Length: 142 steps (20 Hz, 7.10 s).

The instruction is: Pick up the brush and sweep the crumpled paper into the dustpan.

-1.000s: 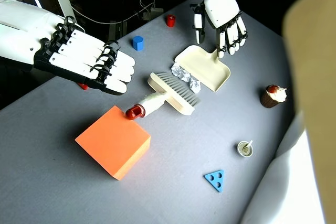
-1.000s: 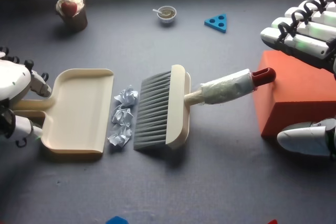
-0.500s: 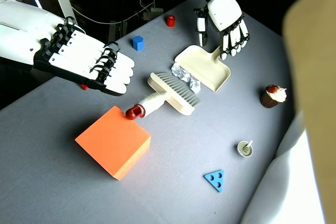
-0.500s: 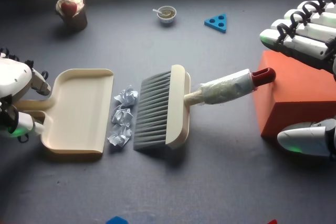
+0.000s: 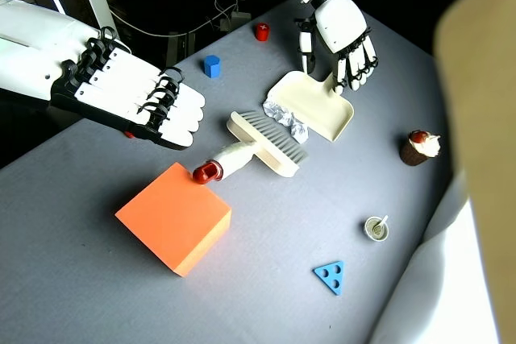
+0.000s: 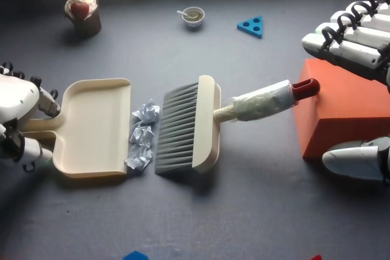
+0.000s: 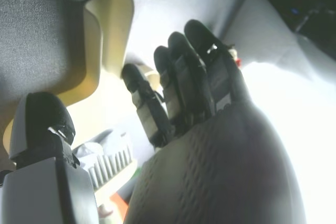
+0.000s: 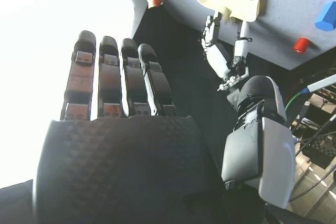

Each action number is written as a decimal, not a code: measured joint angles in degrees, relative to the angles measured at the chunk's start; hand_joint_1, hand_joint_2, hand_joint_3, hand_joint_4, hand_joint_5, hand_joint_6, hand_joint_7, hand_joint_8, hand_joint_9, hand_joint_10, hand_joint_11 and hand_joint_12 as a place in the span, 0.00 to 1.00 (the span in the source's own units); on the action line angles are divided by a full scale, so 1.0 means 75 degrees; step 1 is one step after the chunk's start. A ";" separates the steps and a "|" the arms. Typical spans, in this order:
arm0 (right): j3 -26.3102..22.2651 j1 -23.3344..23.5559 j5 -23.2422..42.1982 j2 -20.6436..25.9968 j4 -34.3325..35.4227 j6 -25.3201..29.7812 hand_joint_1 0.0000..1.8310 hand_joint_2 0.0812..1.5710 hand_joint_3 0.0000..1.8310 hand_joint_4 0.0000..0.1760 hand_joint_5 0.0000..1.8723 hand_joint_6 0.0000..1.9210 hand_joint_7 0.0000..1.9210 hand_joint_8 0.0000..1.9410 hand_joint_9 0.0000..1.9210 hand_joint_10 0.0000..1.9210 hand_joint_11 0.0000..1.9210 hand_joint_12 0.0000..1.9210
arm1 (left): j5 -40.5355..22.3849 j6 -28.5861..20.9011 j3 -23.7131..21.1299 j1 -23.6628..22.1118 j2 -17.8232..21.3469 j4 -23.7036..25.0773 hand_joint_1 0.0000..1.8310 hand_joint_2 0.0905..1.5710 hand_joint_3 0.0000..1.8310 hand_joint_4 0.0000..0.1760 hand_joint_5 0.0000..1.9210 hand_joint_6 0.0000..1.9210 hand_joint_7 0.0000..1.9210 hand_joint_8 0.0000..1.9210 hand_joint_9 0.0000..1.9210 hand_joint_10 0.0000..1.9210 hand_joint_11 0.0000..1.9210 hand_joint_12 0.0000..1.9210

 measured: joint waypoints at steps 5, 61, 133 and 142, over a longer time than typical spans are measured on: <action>0.0000 0.0000 -0.0006 0.0000 -0.0006 -0.0006 0.00 0.64 0.00 0.00 0.02 0.01 0.03 0.01 0.04 0.01 0.06 0.01 | -0.0152 -0.0221 0.0122 0.0198 -0.0114 0.0079 0.48 0.63 0.00 0.51 0.36 0.01 0.25 0.01 0.22 0.00 0.06 0.37; 0.1055 -0.2509 -0.7478 -0.5301 0.1017 -0.5394 0.55 0.64 0.00 0.00 0.07 0.00 0.05 0.00 0.05 0.00 0.07 0.00 | 0.1020 -0.1393 0.1107 -0.0752 -0.0321 0.1585 0.60 0.68 0.00 0.00 0.53 0.47 0.30 0.00 0.25 0.00 0.06 0.44; 0.4097 -0.0848 -0.5377 -0.7032 0.0731 -0.5989 0.80 0.75 0.00 0.00 0.53 1.00 0.55 1.00 0.74 1.00 0.86 1.00 | 0.0836 -0.1396 0.1093 -0.0825 -0.0251 0.1434 0.61 0.68 0.00 0.00 0.54 0.46 0.26 0.00 0.22 0.00 0.00 0.40; 0.3485 0.0697 -0.4095 -0.6805 0.4409 -0.9920 0.83 0.73 0.00 0.35 0.49 1.00 0.52 1.00 0.72 1.00 0.84 1.00 | 0.0816 -0.1361 0.1058 -0.0825 -0.0251 0.1396 0.60 0.68 0.00 0.00 0.53 0.47 0.26 0.00 0.22 0.00 0.00 0.42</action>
